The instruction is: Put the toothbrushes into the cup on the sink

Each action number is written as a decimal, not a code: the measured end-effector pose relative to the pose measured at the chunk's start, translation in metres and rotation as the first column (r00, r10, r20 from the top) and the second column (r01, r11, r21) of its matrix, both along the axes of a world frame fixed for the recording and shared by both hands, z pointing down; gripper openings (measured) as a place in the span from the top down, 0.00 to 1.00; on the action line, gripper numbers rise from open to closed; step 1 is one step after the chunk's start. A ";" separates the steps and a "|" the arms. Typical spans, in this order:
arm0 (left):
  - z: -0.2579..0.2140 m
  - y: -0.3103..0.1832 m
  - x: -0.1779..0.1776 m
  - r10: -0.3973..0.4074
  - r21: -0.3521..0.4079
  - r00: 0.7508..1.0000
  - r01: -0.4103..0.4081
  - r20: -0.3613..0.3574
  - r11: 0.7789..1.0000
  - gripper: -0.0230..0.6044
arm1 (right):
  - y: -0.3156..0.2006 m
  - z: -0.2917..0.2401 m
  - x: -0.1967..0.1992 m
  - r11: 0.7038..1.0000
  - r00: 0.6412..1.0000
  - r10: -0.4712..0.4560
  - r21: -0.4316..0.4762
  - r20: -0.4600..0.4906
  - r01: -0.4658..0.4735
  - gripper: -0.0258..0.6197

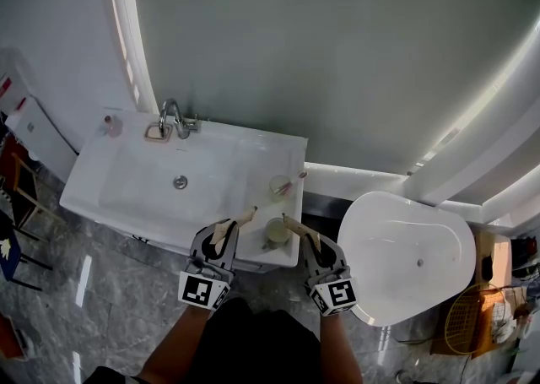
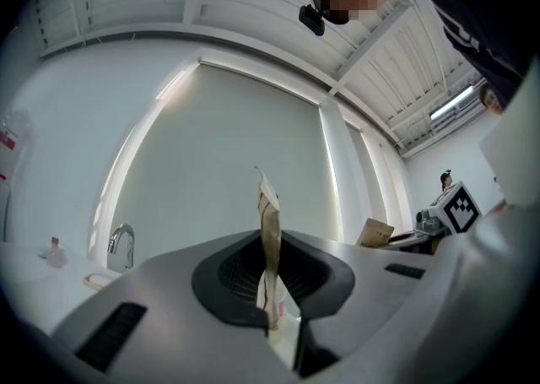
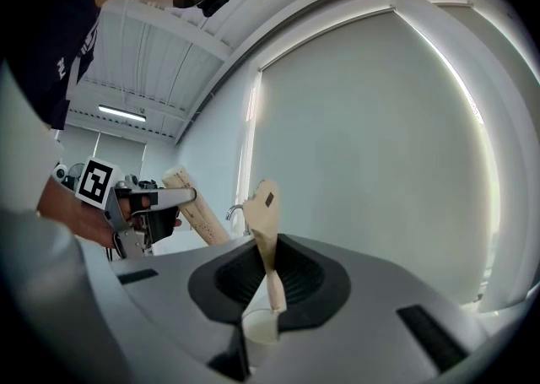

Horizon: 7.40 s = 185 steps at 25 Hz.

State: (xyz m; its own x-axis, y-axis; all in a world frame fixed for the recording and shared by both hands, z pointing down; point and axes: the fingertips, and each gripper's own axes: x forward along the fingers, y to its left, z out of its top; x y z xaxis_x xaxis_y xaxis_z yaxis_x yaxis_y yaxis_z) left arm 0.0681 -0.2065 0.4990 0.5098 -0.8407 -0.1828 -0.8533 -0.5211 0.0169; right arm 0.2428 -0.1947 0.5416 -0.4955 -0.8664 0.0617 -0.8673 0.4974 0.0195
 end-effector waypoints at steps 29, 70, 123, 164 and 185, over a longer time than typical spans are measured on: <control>0.017 -0.005 -0.012 0.000 -0.013 1.000 0.000 0.009 1.000 0.89 | -0.016 0.086 -0.007 0.983 1.000 0.013 -0.185 0.018 -0.009 0.88; 0.024 0.000 -0.016 -0.009 -0.024 1.000 0.009 0.006 1.000 0.89 | -0.031 0.126 -0.016 0.960 1.000 0.001 -0.279 -0.026 -0.008 0.88; -0.043 0.003 0.011 -0.005 -0.030 1.000 0.005 0.004 1.000 0.89 | -0.015 -0.010 0.004 0.997 0.998 -0.008 -0.073 0.055 0.012 0.48; -0.040 0.005 0.017 0.029 -0.045 1.000 -0.029 -0.004 0.999 0.89 | 0.008 -0.055 0.001 0.999 0.999 0.030 0.045 -0.013 -0.029 0.92; -0.027 -0.007 0.049 0.084 -0.063 0.996 -0.083 0.006 0.995 0.89 | 0.013 -0.062 0.002 0.998 1.000 -0.012 0.059 0.002 0.011 0.92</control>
State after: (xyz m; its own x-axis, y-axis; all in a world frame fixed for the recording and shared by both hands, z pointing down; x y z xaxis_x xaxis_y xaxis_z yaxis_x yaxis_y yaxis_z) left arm 0.1169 -0.2131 0.4719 0.5802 -0.8046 -0.1267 -0.8070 -0.5889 0.0441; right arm 0.2444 -0.1813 0.4800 -0.5056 -0.8627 0.0095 -0.8616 0.5055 0.0468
